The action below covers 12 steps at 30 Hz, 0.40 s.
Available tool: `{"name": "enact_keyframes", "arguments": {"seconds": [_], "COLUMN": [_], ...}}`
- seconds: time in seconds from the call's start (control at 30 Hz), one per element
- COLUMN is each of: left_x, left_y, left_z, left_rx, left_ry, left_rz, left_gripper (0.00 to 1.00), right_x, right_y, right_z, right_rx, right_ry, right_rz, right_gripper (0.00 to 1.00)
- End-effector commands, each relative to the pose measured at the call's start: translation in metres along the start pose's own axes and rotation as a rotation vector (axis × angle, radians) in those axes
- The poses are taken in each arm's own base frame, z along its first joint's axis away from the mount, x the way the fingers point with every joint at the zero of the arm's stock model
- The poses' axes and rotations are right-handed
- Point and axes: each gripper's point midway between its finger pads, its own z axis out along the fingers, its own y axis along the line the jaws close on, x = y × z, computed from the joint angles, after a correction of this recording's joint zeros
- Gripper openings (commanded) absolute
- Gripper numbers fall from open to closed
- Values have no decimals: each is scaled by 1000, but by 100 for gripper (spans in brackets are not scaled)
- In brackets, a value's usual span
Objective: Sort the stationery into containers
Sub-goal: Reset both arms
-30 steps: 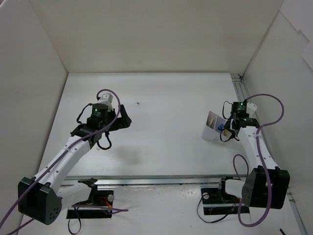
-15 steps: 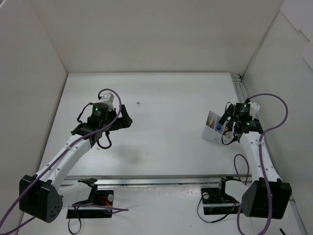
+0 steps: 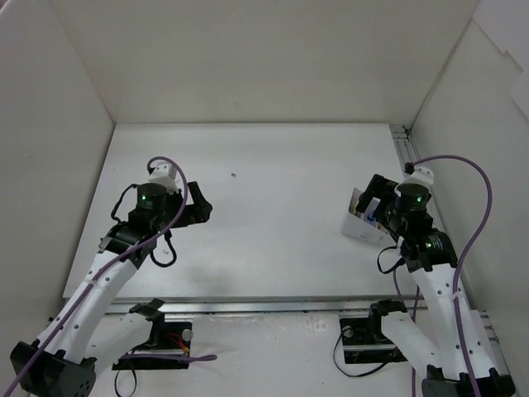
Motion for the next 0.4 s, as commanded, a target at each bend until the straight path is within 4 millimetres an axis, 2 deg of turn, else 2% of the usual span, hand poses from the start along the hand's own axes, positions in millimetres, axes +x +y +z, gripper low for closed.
{"name": "enact_keyframes", "arguments": {"seconds": [0.0, 0.03, 0.07, 0.2, 0.37], "left_x": [-26, -27, -25, -33, -33], "left_y": [9, 22, 26, 23, 33], "left_z": [-34, -40, -43, -59, -67], "left_rx": [-65, -134, -158, -123, -170], "left_ry": [-106, -126, -143, -222, -251], "left_rz": [13, 4, -7, -20, -35], "left_gripper": [100, 100, 100, 100, 100], "right_x": [-25, -26, -27, -23, -27], "right_y": [-3, -4, -6, -12, -20], "right_z": [-13, -15, -18, -22, -29], "right_rx": [22, 28, 30, 43, 77], "right_ry": [-107, -117, -133, -147, -187], "right_rz": [24, 30, 34, 28, 39], "right_gripper": [98, 98, 98, 98, 98]}}
